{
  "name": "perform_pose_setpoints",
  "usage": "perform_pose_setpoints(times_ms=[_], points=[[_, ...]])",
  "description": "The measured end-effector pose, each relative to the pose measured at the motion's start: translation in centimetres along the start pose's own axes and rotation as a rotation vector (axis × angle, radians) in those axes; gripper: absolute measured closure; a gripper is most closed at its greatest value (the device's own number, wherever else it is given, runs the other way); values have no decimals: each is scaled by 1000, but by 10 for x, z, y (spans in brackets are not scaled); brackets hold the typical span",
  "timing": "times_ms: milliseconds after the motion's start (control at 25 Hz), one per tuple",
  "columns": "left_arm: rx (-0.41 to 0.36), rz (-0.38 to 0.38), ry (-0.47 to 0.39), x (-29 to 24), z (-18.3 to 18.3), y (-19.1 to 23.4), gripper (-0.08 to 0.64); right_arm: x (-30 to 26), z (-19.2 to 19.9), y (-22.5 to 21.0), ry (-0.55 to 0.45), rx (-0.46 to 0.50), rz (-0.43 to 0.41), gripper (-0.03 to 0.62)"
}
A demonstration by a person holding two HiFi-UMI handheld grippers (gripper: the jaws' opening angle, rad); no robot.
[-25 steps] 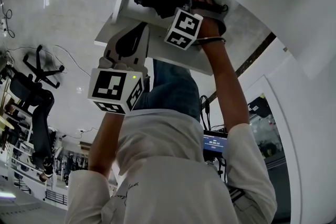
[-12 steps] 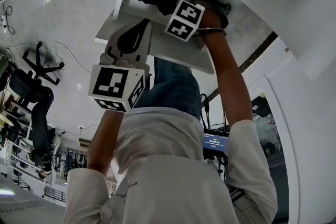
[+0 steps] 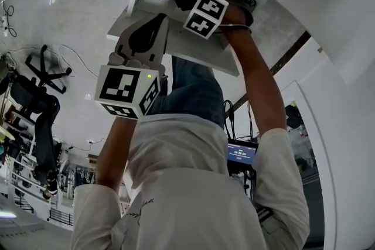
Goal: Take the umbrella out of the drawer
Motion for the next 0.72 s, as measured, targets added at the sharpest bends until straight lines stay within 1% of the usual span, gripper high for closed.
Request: perform_pose_setpoints(times_ms=[80,120,240,320,520,720], points=[[-6,-3,-5,3,-1,0,543,0,0,0,-1,-17,-13,345],[-8,-4,-10,5,-2,0,543,-1,-1,-1,-4,-43,-24,348],[-11,-9,-19,8,-1,2,543,-2,-4,-7,-31,-167,-58,350],[-12,-12,-18,10,1,3,543,-3,-4,-9,-47,-214,-63,351],[-26,-10,-14,17,5,5,543,1,-5,0,-66,-213,-58,351],[-58,3,-14,26,3,-1,543,11,-8,11,-76,-220,-59,351]])
Point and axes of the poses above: the fingertips, and each gripper's own axes: x backward along the fingers, y to its left, z out of its underside, the point moved 2 cm from there along x, backward along the fingers, and after that the axes turned 1 degree about y, right-handed, at the moved point
